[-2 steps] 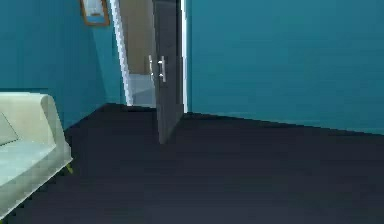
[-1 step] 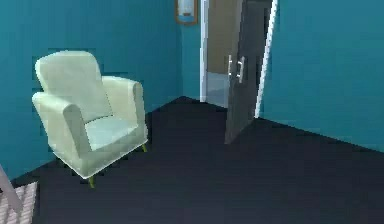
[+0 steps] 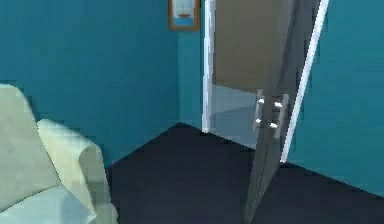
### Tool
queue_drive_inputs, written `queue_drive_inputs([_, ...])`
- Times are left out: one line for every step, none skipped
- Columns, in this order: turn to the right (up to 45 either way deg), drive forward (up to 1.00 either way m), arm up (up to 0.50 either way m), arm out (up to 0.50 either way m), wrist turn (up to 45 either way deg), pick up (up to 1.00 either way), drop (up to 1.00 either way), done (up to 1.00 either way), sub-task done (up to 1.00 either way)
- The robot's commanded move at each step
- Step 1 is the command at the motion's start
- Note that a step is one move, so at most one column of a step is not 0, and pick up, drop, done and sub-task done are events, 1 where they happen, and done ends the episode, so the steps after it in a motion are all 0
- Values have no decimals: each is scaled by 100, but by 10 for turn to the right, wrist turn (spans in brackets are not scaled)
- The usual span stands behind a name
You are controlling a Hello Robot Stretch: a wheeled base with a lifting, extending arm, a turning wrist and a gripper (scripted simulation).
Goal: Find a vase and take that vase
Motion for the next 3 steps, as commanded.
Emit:
queue_drive_inputs([0, 100, 0, 0, 0, 0, 0, 0, 0])
queue_drive_inputs([0, 20, 0, 0, 0, 0, 0, 0, 0])
queue_drive_inputs([300, 0, 0, 0, 0, 0, 0, 0, 0])
